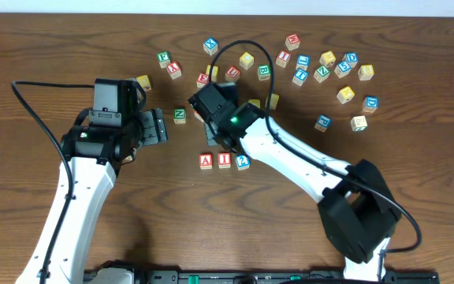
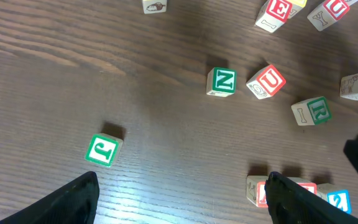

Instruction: Spell out AI2

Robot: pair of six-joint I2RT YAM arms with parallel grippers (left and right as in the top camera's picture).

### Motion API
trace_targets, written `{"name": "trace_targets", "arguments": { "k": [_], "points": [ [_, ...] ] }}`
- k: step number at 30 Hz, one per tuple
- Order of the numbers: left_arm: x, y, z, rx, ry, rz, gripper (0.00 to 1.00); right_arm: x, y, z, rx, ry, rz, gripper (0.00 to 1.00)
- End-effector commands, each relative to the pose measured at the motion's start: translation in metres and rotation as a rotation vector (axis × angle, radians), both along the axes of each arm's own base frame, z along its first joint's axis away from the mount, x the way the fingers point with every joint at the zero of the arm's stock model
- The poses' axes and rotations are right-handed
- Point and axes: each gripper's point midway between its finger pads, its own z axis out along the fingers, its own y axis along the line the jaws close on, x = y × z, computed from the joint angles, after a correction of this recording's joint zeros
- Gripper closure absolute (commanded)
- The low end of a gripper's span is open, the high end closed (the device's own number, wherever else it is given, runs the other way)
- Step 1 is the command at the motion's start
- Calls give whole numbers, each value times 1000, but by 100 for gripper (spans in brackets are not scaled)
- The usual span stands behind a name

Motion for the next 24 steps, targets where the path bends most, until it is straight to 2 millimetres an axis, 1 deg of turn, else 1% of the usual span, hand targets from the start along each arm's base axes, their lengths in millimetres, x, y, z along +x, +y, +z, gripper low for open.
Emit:
{"name": "trace_targets", "arguments": {
  "k": [1,6,11,16,24],
  "points": [
    [3,4,5,16,-11,0,16,-7,-8,-21,-58,28,0,99],
    [3,4,5,16,-11,0,16,-10,-11,-33,-77,48,0,99],
    [3,4,5,16,-11,0,16,-11,-5,-34,-46,59,11,99],
    [3,4,5,16,-11,0,16,-12,-4,-34,-43,63,15,99],
    [3,4,5,16,-11,1,16,-24,6,-37,-51,68,48,99]
  ]
}}
